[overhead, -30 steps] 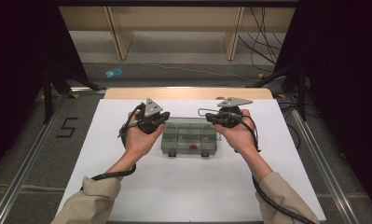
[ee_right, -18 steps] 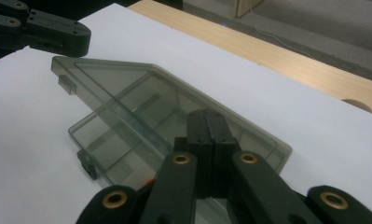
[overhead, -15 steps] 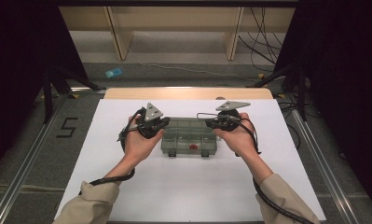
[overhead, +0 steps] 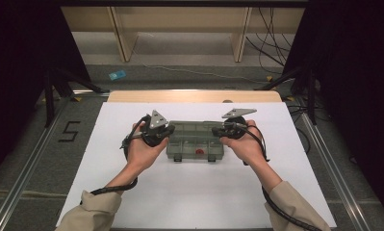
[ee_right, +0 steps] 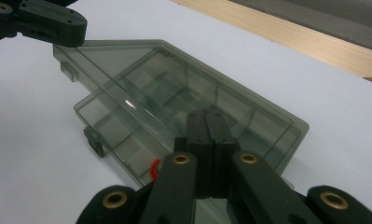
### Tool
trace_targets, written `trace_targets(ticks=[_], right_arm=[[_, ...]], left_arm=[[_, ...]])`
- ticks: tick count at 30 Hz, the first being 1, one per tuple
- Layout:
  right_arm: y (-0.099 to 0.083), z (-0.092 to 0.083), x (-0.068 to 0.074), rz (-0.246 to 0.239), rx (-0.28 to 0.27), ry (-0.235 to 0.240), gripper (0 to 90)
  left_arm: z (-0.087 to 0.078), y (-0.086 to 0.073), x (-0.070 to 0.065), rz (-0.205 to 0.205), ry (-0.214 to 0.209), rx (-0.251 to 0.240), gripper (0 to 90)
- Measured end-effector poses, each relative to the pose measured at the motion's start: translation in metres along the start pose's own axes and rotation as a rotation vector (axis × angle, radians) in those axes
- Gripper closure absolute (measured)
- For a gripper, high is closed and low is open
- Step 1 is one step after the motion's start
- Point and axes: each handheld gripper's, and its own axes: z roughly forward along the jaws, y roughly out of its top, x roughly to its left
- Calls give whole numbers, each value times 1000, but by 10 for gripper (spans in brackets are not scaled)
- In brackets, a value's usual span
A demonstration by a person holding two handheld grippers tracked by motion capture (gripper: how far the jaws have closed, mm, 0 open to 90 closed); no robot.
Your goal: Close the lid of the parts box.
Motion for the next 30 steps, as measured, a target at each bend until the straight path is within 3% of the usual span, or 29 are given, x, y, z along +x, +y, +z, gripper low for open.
trace_targets(ticks=[3,5,6,9,11,13,15,20,24,25,27,30], right_arm=[[-1,-2,2,34,25,-1,900],[-2,0,0,8,14,5,900],[-2,0,0,13,18,6,900],[-5,1,-1,0,20,1,900],[-6,-1,0,18,33,-1,900],[-6,-1,0,33,40,0,900],[-6,0,-1,9,29,4,900],[-7,-2,0,36,43,1,900],[-8,-1,-2,6,33,2,900],[-9,1,-1,7,7,-8,900],[-10,0,1,51,30,-8,900],[-10,-1,0,32,49,5,900]], left_arm=[[0,0,-1,-1,-6,7,900],[0,0,-1,7,-10,12,900],[1,-1,-2,-6,-8,7,900],[1,-2,-1,4,-17,19,900],[1,-2,1,23,-22,34,900],[1,-2,-1,9,-18,29,900],[0,-2,0,23,-23,50,900],[1,-4,-3,-2,-21,44,900],[1,-4,-3,-3,-22,49,900],[1,-4,-2,-1,-34,55,900],[1,-5,-2,11,-28,56,900],[2,-6,-3,-4,-24,53,900]])
